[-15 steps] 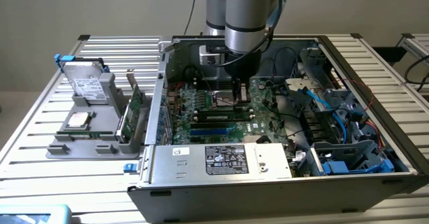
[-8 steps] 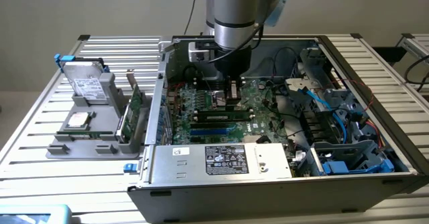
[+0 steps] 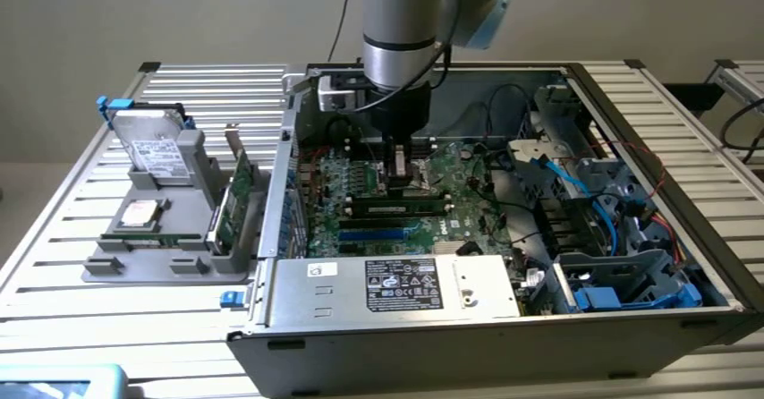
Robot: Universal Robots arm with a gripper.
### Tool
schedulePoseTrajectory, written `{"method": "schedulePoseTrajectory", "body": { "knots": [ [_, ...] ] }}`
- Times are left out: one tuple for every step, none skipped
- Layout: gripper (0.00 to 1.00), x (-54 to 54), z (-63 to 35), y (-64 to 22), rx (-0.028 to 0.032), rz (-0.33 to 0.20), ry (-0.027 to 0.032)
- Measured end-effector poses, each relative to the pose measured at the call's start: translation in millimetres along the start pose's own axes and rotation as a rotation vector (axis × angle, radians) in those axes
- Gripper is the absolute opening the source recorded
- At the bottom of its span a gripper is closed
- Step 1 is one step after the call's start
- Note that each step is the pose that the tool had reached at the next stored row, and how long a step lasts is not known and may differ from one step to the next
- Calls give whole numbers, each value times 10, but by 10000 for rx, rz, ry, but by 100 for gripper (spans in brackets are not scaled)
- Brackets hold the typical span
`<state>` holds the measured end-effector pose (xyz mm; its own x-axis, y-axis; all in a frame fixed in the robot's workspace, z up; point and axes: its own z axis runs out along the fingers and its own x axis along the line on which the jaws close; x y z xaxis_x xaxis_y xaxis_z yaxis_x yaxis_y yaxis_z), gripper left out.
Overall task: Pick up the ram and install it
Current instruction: 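Press down the ram until it locks into place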
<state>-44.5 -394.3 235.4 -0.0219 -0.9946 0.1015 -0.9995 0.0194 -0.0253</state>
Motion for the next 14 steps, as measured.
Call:
{"method": "schedulePoseTrajectory", "body": {
  "knots": [
    [11,-1,10,7,1,0,0],
    [11,-2,24,13,1,0,1],
    [11,-3,37,21,3,0,1],
    [11,-4,47,32,4,0,1],
    [11,-5,56,40,4,0,0],
    [11,-5,63,46,4,0,-3],
    [11,-6,69,48,5,0,-8],
    [11,-8,76,48,5,-1,-13],
    [11,-9,82,49,4,-1,-16],
    [11,-12,86,51,3,0,-18],
    [11,-14,90,51,1,1,-21],
    [11,-16,93,51,0,1,-24],
    [11,-18,98,51,1,0,-28],
    [11,-19,103,52,1,2,-32]
  ]
}}
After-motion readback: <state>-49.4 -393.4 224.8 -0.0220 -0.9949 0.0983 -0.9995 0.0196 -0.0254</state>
